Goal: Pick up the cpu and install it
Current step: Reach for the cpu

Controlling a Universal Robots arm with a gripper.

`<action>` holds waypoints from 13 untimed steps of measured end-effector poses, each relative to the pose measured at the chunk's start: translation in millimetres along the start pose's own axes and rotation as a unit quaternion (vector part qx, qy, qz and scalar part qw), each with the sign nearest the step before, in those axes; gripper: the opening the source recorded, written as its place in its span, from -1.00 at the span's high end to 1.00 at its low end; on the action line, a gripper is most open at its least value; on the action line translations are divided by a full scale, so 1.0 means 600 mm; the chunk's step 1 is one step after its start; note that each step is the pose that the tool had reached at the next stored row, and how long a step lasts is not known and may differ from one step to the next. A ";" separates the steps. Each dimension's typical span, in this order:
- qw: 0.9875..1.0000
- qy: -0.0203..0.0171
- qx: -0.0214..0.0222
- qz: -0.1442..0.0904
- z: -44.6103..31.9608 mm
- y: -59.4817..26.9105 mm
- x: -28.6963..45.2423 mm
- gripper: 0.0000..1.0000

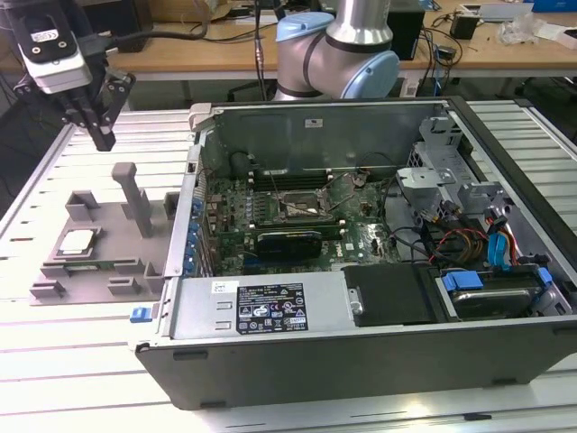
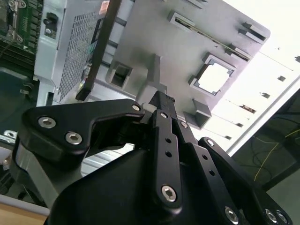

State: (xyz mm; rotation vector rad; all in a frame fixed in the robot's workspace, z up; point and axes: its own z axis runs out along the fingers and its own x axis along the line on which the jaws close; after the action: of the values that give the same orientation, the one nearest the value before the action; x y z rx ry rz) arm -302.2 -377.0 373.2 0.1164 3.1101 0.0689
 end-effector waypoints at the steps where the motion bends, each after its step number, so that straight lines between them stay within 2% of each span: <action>1: 1.000 0.000 0.000 0.000 0.002 0.001 0.008 0.79; 5: 1.000 0.000 0.000 0.000 0.008 0.003 0.025 0.79; 13: 1.000 0.000 0.000 0.000 0.034 0.006 0.061 0.79</action>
State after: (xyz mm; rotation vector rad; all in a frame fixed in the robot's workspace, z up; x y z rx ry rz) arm -338.0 -369.5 351.7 0.1164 3.1101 0.0688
